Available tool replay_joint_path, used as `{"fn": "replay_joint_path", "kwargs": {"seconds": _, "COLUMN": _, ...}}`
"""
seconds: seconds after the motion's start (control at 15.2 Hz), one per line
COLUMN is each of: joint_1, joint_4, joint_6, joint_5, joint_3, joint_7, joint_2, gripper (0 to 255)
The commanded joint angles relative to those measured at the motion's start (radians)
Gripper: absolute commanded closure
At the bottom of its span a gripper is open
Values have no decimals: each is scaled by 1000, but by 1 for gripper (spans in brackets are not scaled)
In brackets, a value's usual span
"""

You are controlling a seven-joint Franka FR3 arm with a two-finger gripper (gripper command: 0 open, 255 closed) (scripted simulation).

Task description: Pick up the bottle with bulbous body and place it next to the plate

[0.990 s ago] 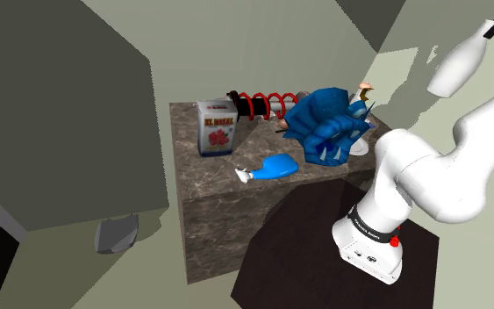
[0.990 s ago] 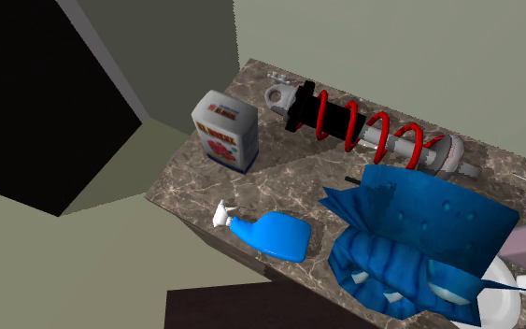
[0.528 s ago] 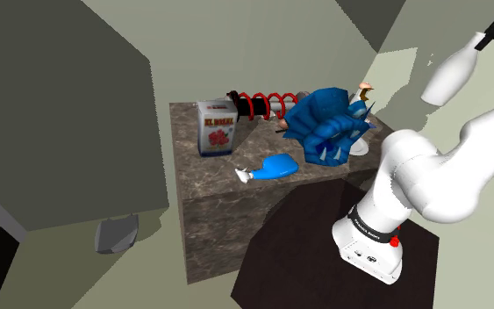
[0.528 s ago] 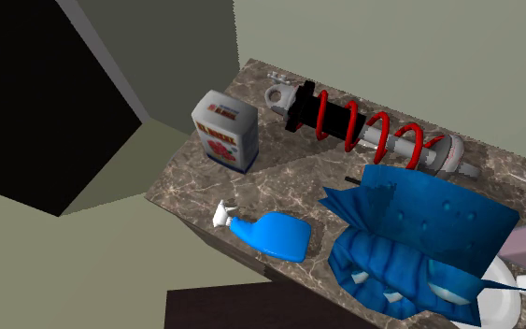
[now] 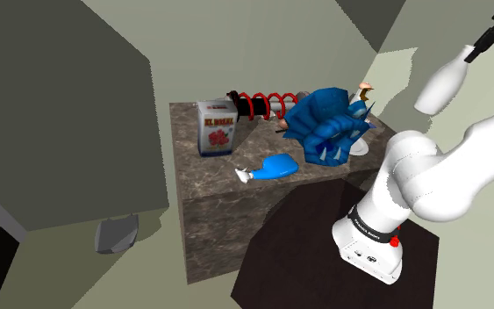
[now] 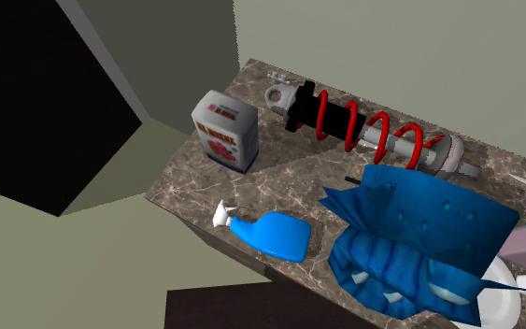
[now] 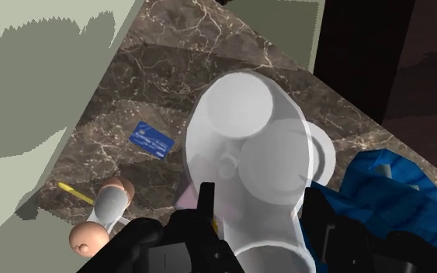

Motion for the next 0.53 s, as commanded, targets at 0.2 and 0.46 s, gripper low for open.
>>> {"fn": "replay_joint_path", "kwargs": {"seconds": 0.2, "joint_1": -85, "joint_4": -124, "joint_6": 78, "joint_5": -2, "joint_3": 43, "joint_7": 13, "joint_2": -16, "gripper": 255}}
{"fn": "replay_joint_path", "kwargs": {"seconds": 0.46, "joint_1": -126, "joint_4": -201, "joint_6": 131, "joint_5": -11, "joint_3": 59, "joint_7": 23, "joint_2": -32, "gripper": 255}}
